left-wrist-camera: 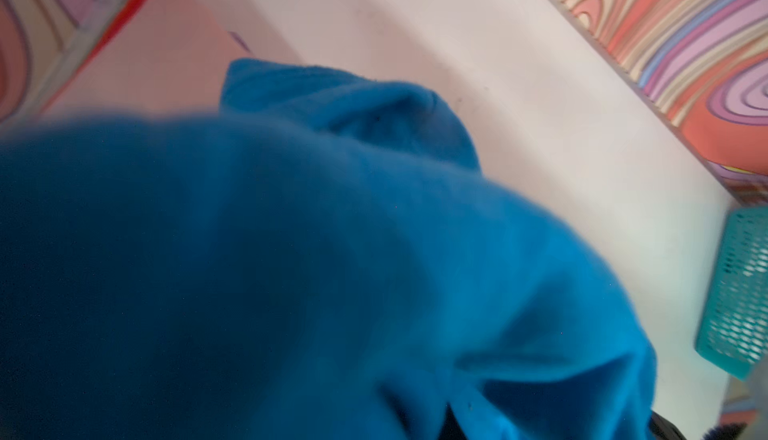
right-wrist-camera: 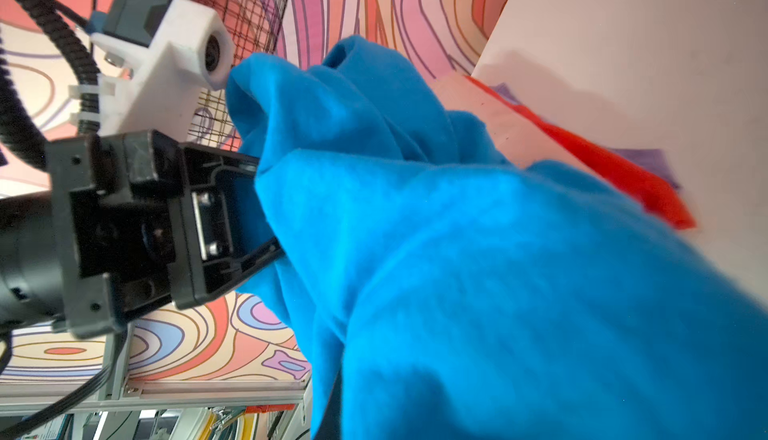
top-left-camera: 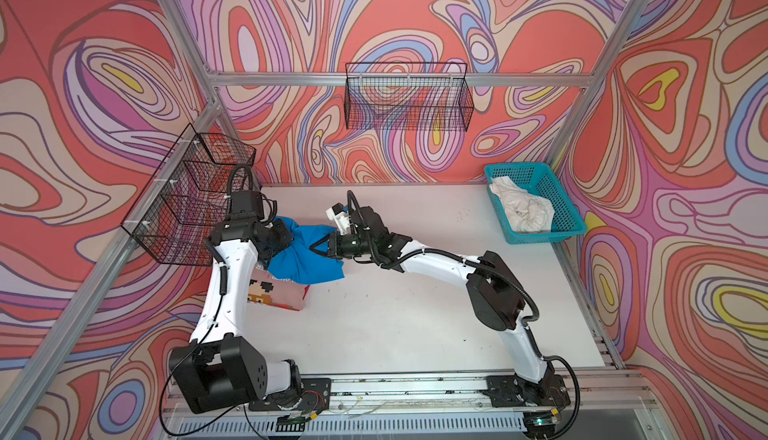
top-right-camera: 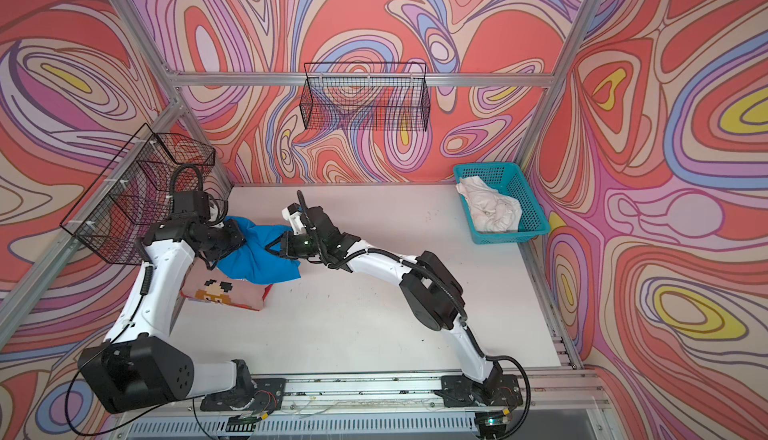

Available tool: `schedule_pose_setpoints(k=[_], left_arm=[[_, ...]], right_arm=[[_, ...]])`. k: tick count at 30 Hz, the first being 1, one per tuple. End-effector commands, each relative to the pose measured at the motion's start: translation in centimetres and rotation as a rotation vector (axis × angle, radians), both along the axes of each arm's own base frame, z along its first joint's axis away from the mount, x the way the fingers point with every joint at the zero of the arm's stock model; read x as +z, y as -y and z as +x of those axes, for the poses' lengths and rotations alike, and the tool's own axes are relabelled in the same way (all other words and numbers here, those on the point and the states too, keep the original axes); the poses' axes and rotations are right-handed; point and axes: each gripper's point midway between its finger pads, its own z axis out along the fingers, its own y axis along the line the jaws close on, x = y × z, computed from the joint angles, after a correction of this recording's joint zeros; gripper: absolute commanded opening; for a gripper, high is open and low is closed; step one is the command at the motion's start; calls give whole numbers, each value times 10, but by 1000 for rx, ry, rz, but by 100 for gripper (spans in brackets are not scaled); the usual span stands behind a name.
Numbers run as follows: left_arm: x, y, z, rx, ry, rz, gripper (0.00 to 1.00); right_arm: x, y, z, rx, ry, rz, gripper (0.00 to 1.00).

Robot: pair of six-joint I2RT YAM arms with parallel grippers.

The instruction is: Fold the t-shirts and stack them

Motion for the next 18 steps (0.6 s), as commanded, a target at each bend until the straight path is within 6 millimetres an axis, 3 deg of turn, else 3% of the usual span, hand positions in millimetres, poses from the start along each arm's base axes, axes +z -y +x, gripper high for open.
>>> schedule_pose_setpoints(k=[1,4,9,18], left_arm=[[10,-29,-4,47,20,167,0],[8,-43,-4,74,16,244,0],[-13,-67,-9,138,-66,317,0],[-26,-88,0,185,-136,317,0]], right_arm=[[-16,-29,-16,50,-36,3,0],[-22,-44,-19,58,-38,22,0],[-38,-60,-20,63,-45,12,0],[-59,-71,-12,53,-60,0,0]])
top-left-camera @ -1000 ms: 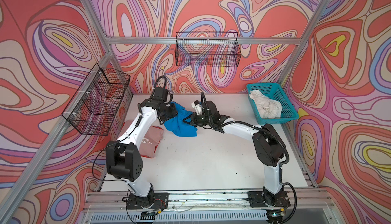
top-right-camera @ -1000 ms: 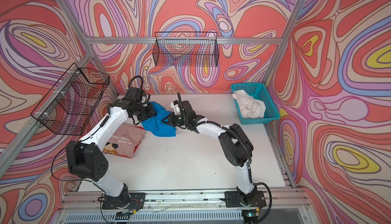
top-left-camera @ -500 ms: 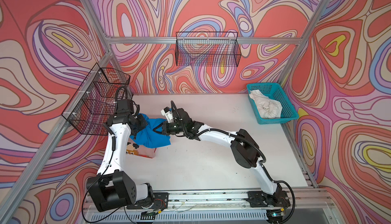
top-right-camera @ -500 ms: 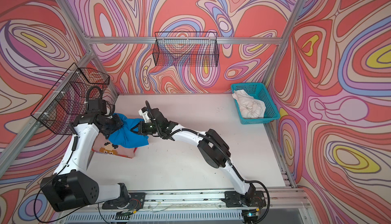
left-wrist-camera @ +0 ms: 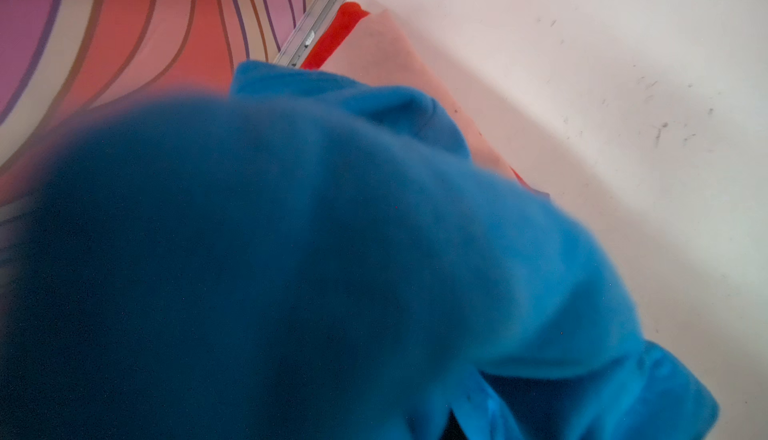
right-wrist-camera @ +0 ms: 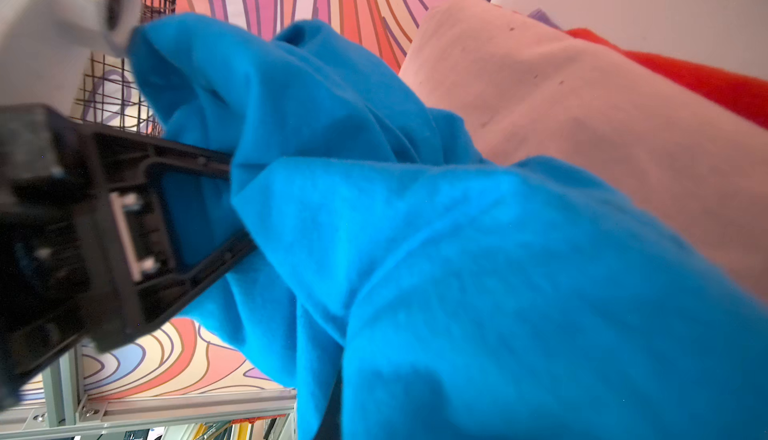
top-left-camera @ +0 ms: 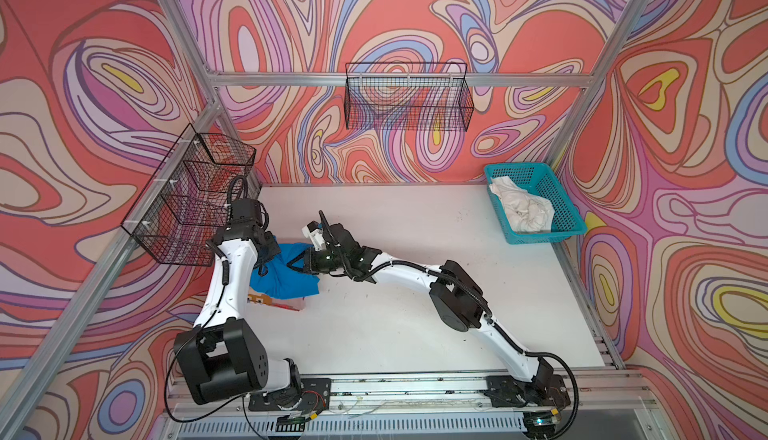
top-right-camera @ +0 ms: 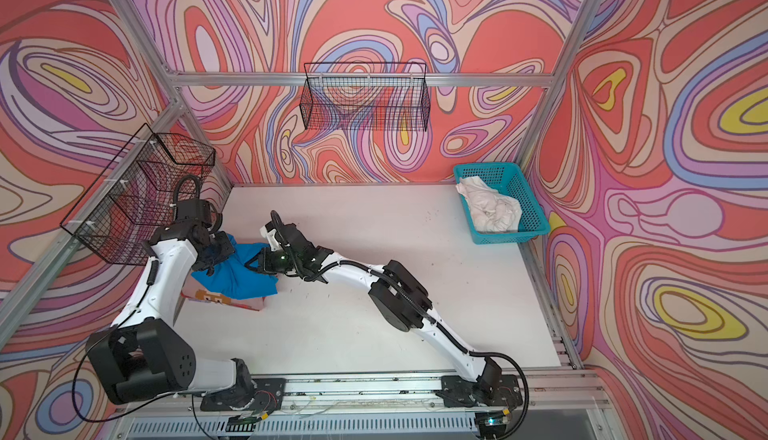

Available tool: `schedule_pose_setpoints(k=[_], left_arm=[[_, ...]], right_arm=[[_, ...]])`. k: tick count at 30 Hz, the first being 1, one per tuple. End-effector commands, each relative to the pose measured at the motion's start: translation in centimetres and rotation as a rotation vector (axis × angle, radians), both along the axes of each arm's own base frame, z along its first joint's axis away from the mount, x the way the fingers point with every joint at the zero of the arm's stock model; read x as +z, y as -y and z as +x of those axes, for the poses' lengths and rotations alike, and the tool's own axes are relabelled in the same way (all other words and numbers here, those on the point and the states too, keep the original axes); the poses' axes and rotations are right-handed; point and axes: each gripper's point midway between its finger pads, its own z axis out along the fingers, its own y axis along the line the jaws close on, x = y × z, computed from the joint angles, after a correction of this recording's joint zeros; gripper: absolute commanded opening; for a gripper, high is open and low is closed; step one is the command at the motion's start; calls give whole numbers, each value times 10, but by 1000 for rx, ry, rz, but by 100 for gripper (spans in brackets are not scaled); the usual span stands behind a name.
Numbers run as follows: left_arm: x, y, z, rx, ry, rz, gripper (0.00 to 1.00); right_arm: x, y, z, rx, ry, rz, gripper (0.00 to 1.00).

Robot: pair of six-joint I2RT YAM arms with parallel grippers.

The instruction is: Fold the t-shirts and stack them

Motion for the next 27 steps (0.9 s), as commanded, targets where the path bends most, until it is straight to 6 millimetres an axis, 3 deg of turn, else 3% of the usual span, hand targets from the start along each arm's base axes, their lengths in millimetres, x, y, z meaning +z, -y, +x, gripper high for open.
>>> schedule_pose_setpoints(k=[1,19,27], left_arm=[[7,-22,14,47,20,54,0],[-17,-36,26,90,-66,2,0],[-16,-30,27,101,-40,-35,32]], right_arm=[[-5,-9,-4,18,-11,11,0],[-22,-28,9,-29,-35,34,0],[-38,-27,10,-56,-63,24,0]])
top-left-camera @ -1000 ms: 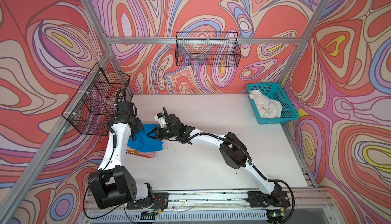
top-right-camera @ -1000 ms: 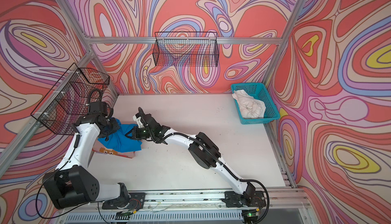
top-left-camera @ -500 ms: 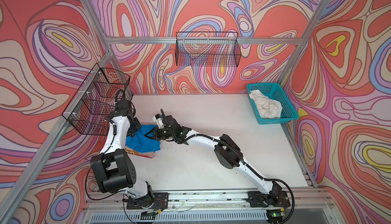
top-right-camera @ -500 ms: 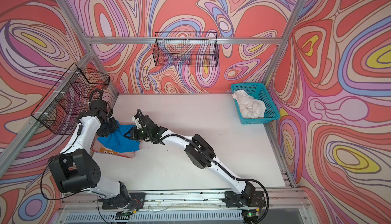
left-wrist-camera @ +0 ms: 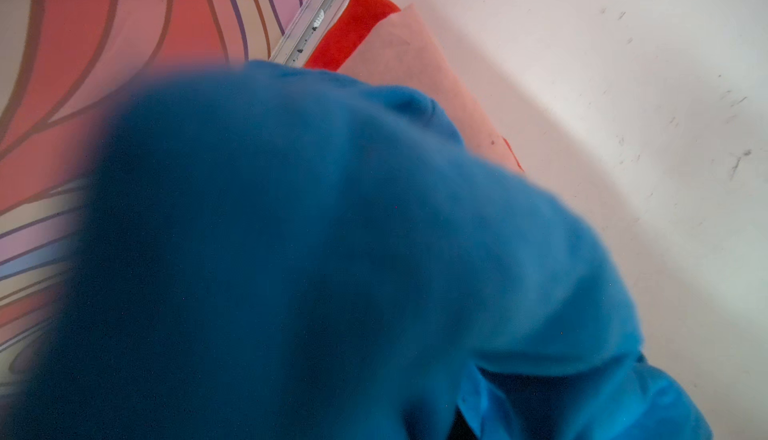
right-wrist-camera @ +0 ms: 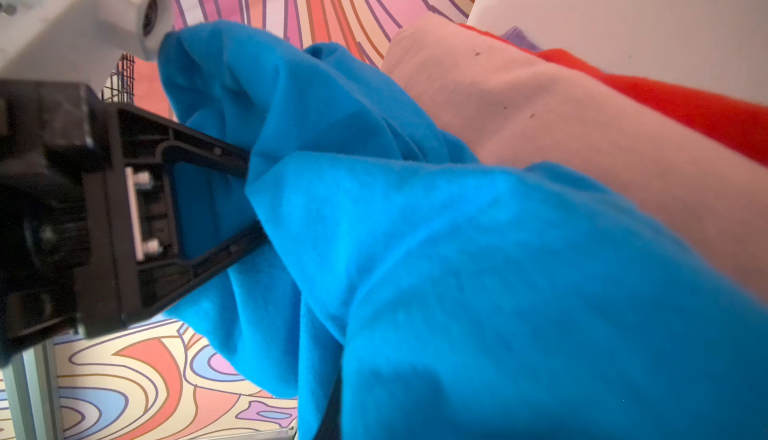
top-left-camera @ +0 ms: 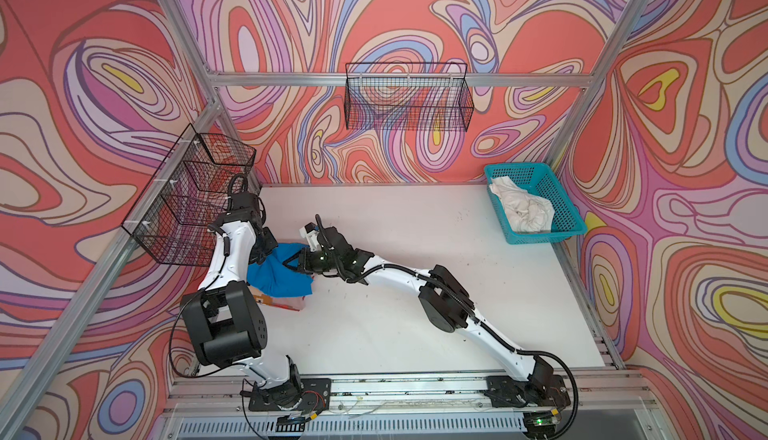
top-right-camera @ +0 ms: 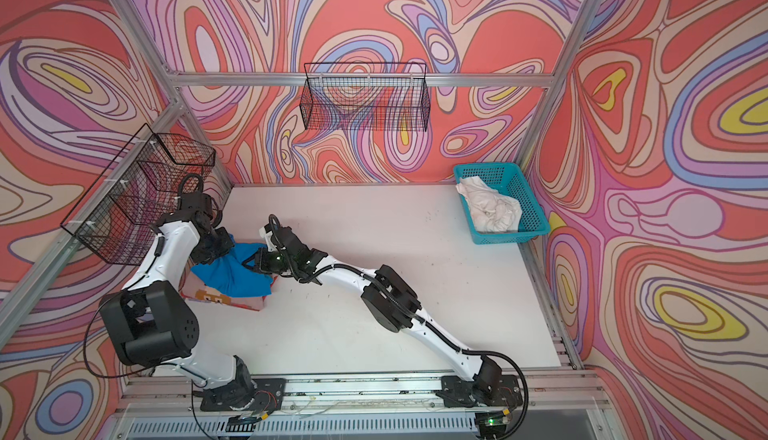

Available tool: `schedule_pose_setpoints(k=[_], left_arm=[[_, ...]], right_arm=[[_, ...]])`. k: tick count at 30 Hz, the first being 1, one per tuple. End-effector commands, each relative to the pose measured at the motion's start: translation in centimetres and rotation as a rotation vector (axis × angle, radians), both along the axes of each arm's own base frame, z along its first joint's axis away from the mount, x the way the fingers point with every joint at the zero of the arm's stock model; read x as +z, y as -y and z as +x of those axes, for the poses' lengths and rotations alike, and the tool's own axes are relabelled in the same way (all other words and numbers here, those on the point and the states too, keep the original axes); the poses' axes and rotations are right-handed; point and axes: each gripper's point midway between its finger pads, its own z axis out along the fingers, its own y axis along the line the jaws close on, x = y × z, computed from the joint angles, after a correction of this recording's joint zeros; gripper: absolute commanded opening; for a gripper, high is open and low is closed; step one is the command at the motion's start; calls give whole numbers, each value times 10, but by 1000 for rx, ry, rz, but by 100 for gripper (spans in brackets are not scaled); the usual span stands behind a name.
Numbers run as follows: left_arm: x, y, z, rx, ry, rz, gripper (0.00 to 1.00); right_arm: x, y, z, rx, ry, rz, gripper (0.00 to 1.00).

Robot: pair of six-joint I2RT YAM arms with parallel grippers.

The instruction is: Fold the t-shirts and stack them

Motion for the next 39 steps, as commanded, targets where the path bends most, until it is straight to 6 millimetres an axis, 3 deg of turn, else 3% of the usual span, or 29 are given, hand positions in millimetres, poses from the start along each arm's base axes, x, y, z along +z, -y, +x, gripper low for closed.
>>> schedule_pose_setpoints(k=[1,4,5,6,7,8,9,17,22,30,37,39], left_arm=[[9,-11,6,49,59,-4,33],[16,-8,6,48,87,-14,43],[19,-6,7,44,97,-18,61],[22,-6,6,47,109,-19,64],[24,-4,6,45,117,-24,78],[26,-4,5,46,127,-25,81],[30,-3,5,45,135,-24,100],[59,7,0,26,196,5,100],[78,15,-10,10,245,34,100],[77,36,-28,-22,320,3,100],[75,55,-29,-82,387,-32,100],[73,60,-28,-98,394,-49,100]], right_arm=[[-16,-5,-8,-5,-24,0,0],[-15,-1,-6,-33,-25,2,0],[-16,1,-5,-46,-29,1,0],[-16,3,-4,-61,-33,2,0],[-18,5,-2,-77,-37,6,0],[-18,7,-3,-84,-41,11,0],[-19,9,-2,-93,-48,11,0],[-10,17,1,-161,-62,43,0],[-7,9,-8,-161,-61,45,0],[-13,7,-8,-198,-75,43,0],[-15,8,-6,-236,-83,39,0],[-13,8,-8,-227,-79,44,11]])
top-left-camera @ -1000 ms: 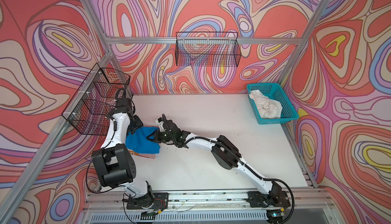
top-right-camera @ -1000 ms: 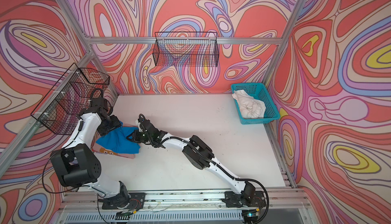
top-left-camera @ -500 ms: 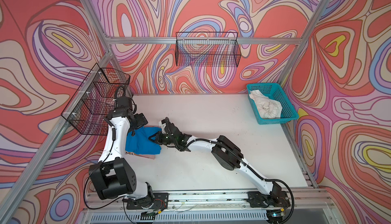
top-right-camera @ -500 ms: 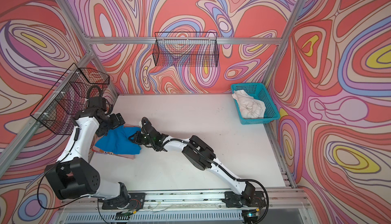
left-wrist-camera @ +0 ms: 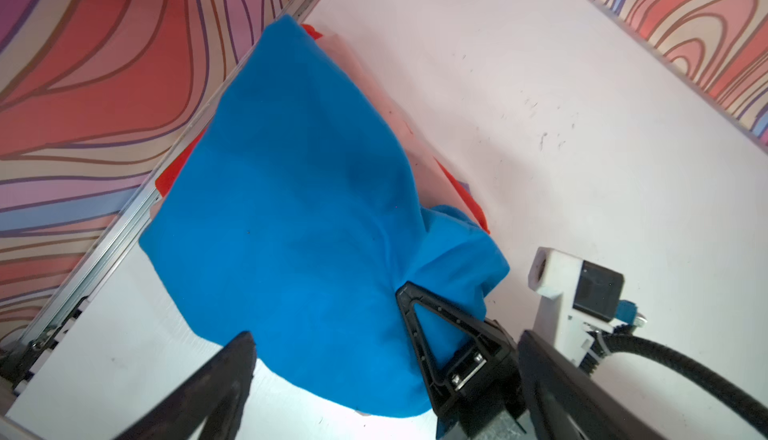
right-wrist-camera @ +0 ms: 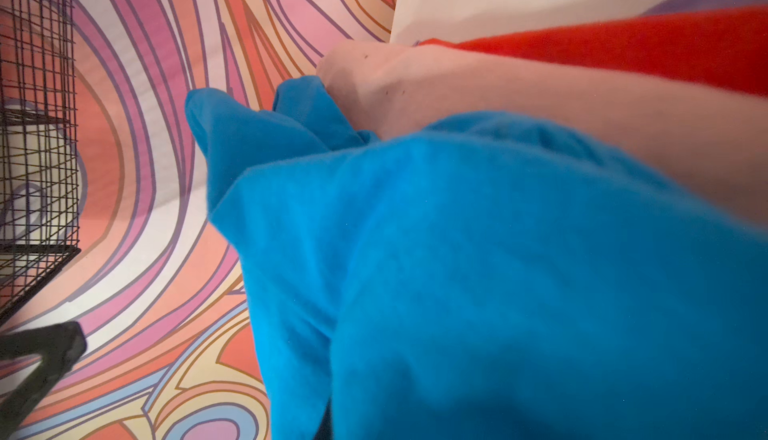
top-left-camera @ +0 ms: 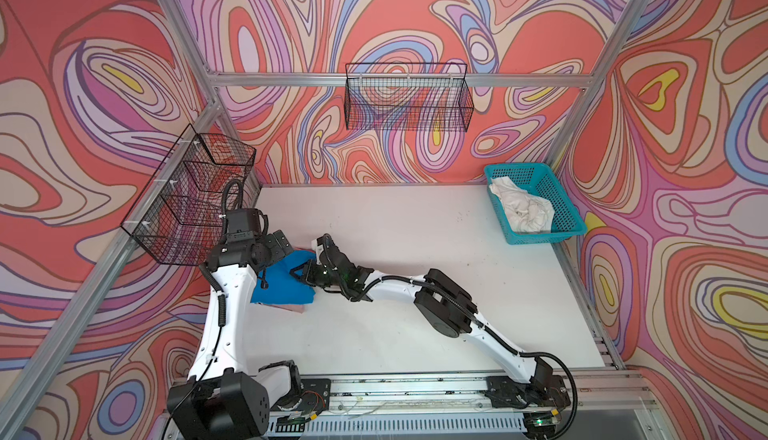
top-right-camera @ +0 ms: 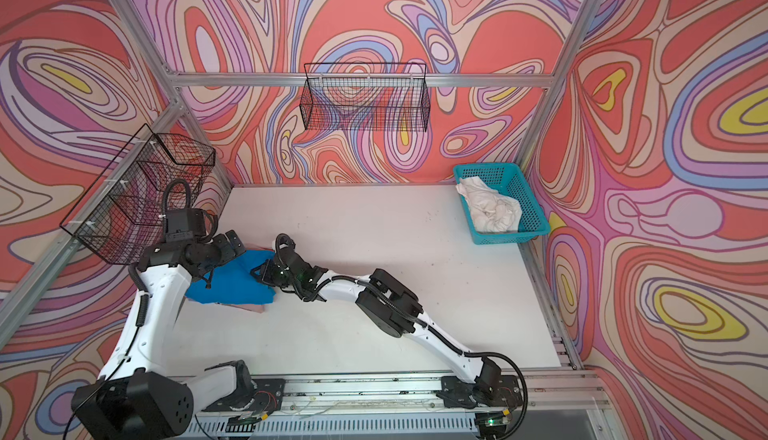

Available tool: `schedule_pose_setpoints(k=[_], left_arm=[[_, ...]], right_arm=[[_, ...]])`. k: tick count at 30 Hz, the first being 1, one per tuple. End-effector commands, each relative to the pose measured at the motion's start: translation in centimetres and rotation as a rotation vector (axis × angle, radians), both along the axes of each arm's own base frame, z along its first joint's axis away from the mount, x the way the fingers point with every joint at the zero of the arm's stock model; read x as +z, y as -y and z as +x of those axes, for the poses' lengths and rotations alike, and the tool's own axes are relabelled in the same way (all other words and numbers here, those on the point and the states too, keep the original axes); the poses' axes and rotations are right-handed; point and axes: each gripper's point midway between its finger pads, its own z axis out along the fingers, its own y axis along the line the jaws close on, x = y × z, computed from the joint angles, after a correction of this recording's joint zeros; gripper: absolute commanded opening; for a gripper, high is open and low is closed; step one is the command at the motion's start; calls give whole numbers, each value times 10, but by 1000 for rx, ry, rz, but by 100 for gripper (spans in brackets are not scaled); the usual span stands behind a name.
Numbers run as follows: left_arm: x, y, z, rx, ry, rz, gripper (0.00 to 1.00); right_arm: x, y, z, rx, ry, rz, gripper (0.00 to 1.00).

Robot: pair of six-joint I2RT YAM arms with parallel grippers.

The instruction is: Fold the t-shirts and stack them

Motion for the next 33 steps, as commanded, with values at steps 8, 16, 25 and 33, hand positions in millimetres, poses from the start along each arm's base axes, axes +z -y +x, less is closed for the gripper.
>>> schedule_pose_setpoints(k=[8,16,25,33], left_arm=[[14,13,8,-41,99,-10,100],[10,19,3,-52,113,-32,100],[20,48,-15,-107,281,-82,100],[20,60,-17,-189,502,29,100]], right_arm=[[54,25,2,-84,84,-33,55],[79,84,17,-226,115,-140,74],[157,232,16,-464,304,-296,82],[189,457,21,-763,508,-587,98]])
